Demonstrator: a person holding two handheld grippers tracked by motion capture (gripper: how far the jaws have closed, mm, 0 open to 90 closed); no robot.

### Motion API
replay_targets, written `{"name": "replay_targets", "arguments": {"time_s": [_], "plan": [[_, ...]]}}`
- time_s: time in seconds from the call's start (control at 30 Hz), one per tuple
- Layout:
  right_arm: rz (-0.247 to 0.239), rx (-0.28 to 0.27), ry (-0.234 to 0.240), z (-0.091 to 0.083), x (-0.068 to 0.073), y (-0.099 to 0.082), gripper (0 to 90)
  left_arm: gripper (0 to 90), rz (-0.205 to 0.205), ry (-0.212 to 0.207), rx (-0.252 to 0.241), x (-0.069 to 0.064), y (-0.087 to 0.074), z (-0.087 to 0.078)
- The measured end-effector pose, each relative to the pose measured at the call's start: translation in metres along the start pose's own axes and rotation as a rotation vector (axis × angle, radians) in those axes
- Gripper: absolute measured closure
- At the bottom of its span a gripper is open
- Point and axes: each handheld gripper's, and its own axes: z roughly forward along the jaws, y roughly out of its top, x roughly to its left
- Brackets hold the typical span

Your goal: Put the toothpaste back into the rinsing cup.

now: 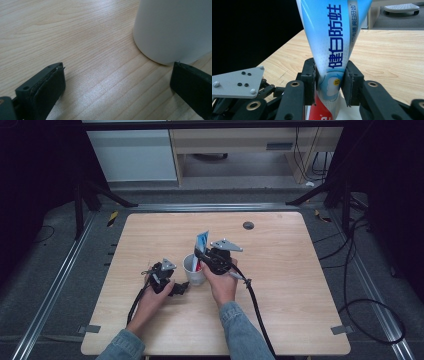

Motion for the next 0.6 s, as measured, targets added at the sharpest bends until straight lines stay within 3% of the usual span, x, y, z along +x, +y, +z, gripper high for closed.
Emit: {"name": "replay_targets", "arguments": {"time_s": [0.6], "plan": [[0.002,0.019,-0.004,-0.0008,-0.0035,0.0015,60.0,0.0,-0.001,0.000,0.002,0.0000,0.0000,-0.0001]]}}
